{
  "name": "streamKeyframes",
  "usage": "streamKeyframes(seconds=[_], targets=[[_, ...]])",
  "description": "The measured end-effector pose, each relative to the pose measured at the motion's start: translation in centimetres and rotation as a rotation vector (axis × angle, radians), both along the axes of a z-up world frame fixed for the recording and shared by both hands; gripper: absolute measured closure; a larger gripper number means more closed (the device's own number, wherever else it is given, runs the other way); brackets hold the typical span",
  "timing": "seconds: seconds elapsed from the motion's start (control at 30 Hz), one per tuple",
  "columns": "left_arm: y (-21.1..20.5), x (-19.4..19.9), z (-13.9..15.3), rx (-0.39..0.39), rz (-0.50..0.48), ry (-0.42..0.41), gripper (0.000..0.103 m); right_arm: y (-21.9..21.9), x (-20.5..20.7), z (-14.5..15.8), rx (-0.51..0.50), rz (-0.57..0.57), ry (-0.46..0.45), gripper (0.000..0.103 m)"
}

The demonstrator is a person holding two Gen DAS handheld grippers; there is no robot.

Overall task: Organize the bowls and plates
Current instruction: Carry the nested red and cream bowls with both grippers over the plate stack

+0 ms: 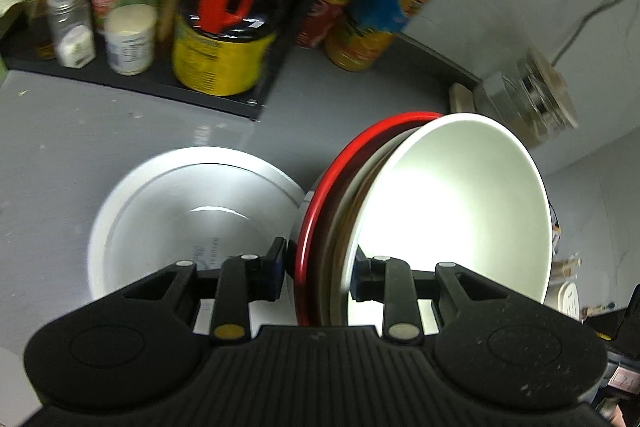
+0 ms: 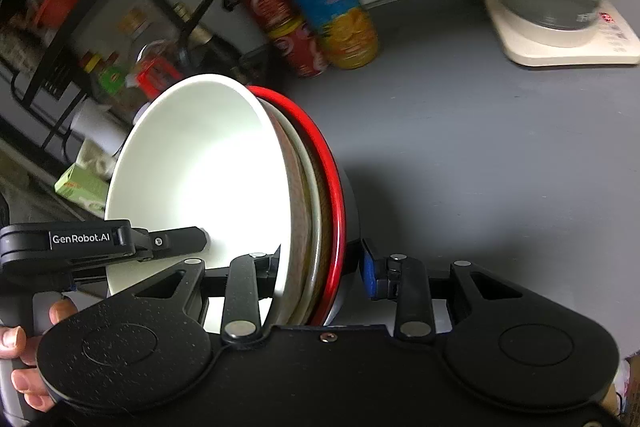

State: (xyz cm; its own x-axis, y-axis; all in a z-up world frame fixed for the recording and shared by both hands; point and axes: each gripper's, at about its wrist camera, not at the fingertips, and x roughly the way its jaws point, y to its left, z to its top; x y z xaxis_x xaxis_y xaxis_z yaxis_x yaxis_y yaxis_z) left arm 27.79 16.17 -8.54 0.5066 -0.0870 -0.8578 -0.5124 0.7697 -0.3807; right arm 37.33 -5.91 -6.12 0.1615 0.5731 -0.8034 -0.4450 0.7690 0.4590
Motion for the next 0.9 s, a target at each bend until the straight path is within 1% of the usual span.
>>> streamKeyframes(seconds=[0.23,0.47,0.63,0.9], targets=[[2.7,-2.2,0.2,0.004,0.064,0.009,0.074,3.3,-1.0,-0.4,-0.003,0.065,0.022,0.071],[5.4,-4.2,-0.5,0.003,0.111,0.037,0.074,6.3,-2.4,-1.5,-0.033,0.115,0.056,0.071],[6.6,-5.2,-1.3,-0.007,0.138,0.055,0.074,7.3,-2.9,-2.4,-0.050,0.128,0.091,0.071],[7.6,-5.4,-3.2,-0.039,0.135,0.097,0.074,7.4,-3.2,-4.0,-0.083,0.115,0.140,0.070]])
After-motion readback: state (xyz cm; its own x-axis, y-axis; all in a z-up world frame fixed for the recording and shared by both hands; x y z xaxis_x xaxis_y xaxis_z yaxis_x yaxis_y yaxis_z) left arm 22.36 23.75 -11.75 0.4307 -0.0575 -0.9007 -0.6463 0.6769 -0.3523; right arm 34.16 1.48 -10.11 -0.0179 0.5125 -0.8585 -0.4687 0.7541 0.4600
